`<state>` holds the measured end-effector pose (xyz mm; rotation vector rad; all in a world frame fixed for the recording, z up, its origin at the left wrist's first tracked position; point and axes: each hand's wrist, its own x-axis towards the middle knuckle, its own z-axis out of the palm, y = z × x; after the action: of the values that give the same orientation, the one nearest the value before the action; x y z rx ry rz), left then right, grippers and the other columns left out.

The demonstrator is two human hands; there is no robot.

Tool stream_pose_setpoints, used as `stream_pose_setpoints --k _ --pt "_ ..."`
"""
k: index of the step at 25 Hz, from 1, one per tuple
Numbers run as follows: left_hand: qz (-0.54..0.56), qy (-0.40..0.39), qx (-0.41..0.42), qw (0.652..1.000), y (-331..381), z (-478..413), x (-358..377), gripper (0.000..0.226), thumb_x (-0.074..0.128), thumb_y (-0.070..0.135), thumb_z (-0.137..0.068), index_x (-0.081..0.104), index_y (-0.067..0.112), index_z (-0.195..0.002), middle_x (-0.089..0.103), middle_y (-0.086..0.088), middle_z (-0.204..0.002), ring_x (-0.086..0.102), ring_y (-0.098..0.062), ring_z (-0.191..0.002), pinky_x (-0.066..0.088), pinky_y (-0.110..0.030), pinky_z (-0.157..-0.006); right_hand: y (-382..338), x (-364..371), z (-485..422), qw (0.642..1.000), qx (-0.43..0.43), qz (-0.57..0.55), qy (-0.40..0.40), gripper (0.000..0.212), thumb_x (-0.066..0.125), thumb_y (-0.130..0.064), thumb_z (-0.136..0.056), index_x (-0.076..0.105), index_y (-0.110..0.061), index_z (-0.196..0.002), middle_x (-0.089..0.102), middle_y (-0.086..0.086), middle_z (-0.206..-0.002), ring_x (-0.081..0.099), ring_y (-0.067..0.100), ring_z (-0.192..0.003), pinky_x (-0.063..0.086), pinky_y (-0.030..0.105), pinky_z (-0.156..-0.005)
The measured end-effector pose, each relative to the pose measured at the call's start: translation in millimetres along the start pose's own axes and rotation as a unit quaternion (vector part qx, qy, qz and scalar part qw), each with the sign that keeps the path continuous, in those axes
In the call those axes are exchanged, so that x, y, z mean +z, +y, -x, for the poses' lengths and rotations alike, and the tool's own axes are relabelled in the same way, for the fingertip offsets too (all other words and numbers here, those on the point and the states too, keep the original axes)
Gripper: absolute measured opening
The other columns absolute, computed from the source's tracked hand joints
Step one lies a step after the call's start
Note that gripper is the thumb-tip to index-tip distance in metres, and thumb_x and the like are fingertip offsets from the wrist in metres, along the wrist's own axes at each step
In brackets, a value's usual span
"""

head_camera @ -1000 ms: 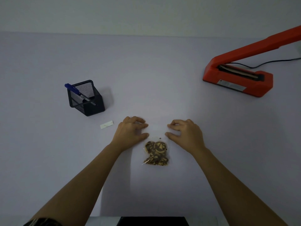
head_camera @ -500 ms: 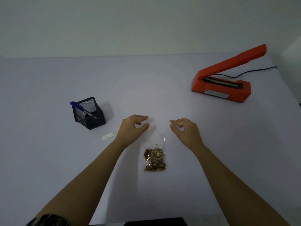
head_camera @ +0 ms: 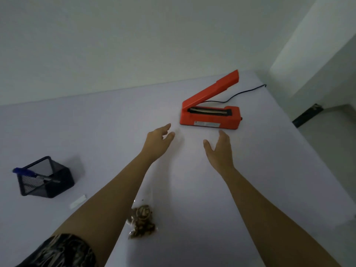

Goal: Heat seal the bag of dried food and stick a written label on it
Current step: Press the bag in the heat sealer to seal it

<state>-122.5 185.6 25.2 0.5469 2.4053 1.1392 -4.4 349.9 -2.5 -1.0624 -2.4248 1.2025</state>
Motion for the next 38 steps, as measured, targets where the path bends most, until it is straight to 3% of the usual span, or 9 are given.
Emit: stream_pose_setpoints --k 8,11,13,15,18,22,26,35,38 --pt "0.01 -0.043 -0.125 0.991 35.1 -84.8 54.8 0.069 0.048 0.029 -0.095 0.009 0.012 -0.149 0.025 -0.013 -0.153 0.028 -0.029 -0.139 0.028 -0.041 -0.111 49.9 -49.5 -93.9 0.997 0.06 0.054 -0.017 0.089 0.06 -0.013 -0.086 -0.004 -0.005 -0.147 0.002 0.012 -0.158 0.006 0.024 -0.145 0.009 0.031 -0.116" --pt "0.07 -0.05 -0.136 0.987 38.8 -96.2 60.7 0.058 0.052 0.015 -0.091 0.028 0.014 -0.143 0.044 -0.012 -0.141 0.043 -0.031 -0.129 0.038 -0.041 -0.103 54.2 -47.3 -107.3 0.996 0.066 0.016 -0.057 0.091 0.063 -0.011 -0.081 0.002 -0.014 -0.149 0.016 0.009 -0.156 0.021 0.024 -0.142 0.022 0.041 -0.117" --pt "0.091 -0.049 -0.136 0.985 37.2 -97.4 61.2 0.054 0.052 0.005 -0.085 0.038 0.015 -0.137 0.053 -0.011 -0.129 0.052 -0.029 -0.116 0.046 -0.041 -0.097 55.1 -46.2 -108.5 0.995 0.076 -0.034 -0.056 0.09 0.064 -0.012 -0.075 0.011 -0.023 -0.147 0.035 0.009 -0.146 0.042 0.028 -0.129 0.042 0.047 -0.104" --pt "0.087 -0.057 -0.132 0.986 32.1 -91.8 58.6 0.061 0.052 0.0 -0.08 0.038 0.015 -0.137 0.054 -0.011 -0.125 0.053 -0.029 -0.113 0.047 -0.045 -0.096 55.1 -51.3 -98.5 0.991 0.097 -0.068 -0.061 0.088 0.062 -0.009 -0.078 0.011 -0.027 -0.147 0.044 0.005 -0.136 0.055 0.024 -0.11 0.054 0.034 -0.08" --pt "0.078 -0.077 -0.113 0.987 25.1 -67.8 54.8 0.067 0.051 -0.002 -0.077 0.036 0.02 -0.139 0.052 -0.005 -0.127 0.049 -0.024 -0.117 0.045 -0.047 -0.099 61.9 -59.1 -60.6 0.987 0.116 -0.088 -0.073 0.088 0.058 -0.005 -0.084 0.004 -0.029 -0.149 0.041 -0.005 -0.128 0.054 0.007 -0.084 0.041 0.013 -0.059" --pt "0.074 -0.1 -0.096 0.988 12.1 -34.3 56.7 0.073 0.05 -0.003 -0.075 0.033 0.026 -0.141 0.051 -0.002 -0.126 0.046 -0.02 -0.116 0.044 -0.04 -0.094 76.5 -58.2 -6.6 0.986 0.113 -0.107 -0.052 0.09 0.06 -0.005 -0.082 0.005 -0.033 -0.148 0.037 0.002 -0.147 0.057 0.01 -0.098 0.045 0.017 -0.069" --pt "0.071 -0.111 -0.104 0.986 -1.0 1.9 58.8 0.075 0.051 -0.002 -0.076 0.031 0.026 -0.143 0.049 -0.005 -0.132 0.045 -0.023 -0.123 0.043 -0.044 -0.098 79.9 -59.4 42.6 0.984 0.121 -0.121 -0.057 0.092 0.059 -0.002 -0.083 0.0 -0.03 -0.148 0.016 -0.001 -0.157 0.031 0.02 -0.137 0.036 0.026 -0.095" --pt "0.026 -0.114 -0.088 0.989 -7.5 35.1 60.4 0.079 0.048 -0.003 -0.082 0.016 0.023 -0.149 0.038 -0.009 -0.147 0.04 -0.025 -0.132 0.041 -0.032 -0.093 87.8 -55.9 73.3 0.987 0.111 -0.106 -0.049 0.092 0.061 -0.004 -0.082 0.002 -0.028 -0.148 0.018 0.001 -0.156 0.031 0.023 -0.138 0.038 0.042 -0.107" --pt "0.008 -0.076 -0.099 0.992 -11.6 46.0 50.4 0.078 0.049 -0.001 -0.085 0.01 0.019 -0.15 0.027 -0.008 -0.153 0.033 -0.028 -0.137 0.037 -0.038 -0.106 78.5 -47.0 80.1 0.98 0.126 -0.117 0.1 0.077 0.063 -0.004 -0.08 0.023 -0.014 -0.145 0.034 0.006 -0.147 0.036 0.022 -0.133 0.034 0.044 -0.11"
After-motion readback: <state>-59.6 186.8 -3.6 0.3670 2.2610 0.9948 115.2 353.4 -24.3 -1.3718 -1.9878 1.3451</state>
